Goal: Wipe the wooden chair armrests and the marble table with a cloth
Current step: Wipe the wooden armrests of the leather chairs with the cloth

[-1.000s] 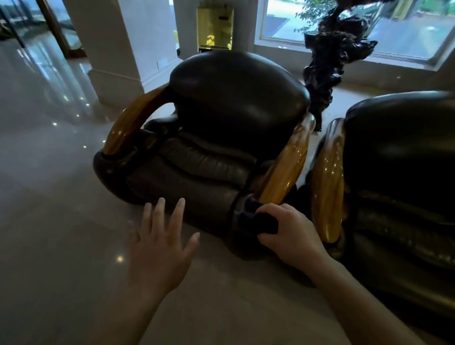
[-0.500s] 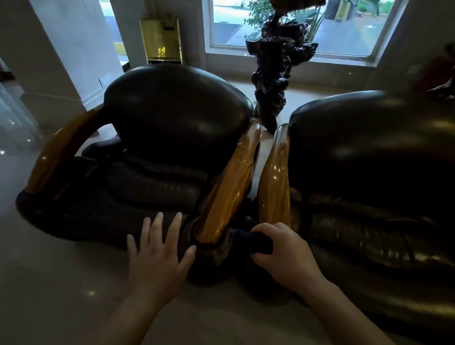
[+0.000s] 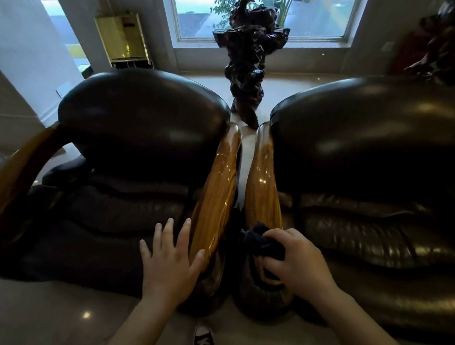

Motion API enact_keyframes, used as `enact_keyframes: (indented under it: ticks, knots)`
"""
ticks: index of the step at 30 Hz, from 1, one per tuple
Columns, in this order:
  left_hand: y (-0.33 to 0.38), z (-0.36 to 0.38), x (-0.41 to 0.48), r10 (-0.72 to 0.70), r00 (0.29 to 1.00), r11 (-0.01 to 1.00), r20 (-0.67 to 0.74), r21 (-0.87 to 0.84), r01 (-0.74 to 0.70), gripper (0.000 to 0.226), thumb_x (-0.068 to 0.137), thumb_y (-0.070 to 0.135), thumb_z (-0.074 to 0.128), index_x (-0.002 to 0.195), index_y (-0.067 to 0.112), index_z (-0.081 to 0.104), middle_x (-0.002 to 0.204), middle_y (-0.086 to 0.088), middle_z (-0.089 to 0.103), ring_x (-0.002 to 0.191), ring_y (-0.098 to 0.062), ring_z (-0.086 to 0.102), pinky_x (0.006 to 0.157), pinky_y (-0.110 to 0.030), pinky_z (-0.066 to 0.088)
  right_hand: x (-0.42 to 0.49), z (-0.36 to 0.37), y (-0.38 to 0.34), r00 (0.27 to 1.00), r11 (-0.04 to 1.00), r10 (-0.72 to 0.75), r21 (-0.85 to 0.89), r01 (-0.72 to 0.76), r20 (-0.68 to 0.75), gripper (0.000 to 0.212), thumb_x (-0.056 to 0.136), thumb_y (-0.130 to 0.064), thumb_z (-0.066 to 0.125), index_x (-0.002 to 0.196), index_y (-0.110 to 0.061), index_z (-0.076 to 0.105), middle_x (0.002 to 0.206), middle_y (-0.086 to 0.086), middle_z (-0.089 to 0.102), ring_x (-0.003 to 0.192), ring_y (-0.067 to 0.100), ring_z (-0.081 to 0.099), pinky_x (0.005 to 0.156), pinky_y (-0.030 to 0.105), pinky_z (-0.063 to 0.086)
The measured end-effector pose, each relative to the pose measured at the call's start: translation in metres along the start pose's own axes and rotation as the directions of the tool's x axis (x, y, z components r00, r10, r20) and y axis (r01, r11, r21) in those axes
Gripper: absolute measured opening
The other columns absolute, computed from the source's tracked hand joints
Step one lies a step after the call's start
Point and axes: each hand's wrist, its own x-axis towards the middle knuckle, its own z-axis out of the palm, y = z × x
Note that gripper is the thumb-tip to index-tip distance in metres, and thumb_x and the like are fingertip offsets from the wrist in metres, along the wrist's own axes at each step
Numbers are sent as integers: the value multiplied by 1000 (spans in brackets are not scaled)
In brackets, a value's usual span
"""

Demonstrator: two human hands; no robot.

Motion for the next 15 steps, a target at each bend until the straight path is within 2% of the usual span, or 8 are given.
enact_keyframes:
  ticks: [8,15]
  knots:
    - [-25,38,122,88,993,996,80,-15,-87,76,89,66,22,155,32,4,164,-9,6,151,-28,-2,119,-60,7,85,31,5,985,985,171,22,-171,-24,42,86,-43,71,125,-38,58,104,-17,51,89,3,56,76,25,53]
    - [-37,100,199,80,980,997,185,-19,-78,77,91,66,28,155,32,1,164,-8,1,151,-27,-8,119,-59,5,141,65,51,945,941,326,101,-323,-6,42,82,-40,76,122,-37,61,105,-17,54,92,2,58,78,27,54]
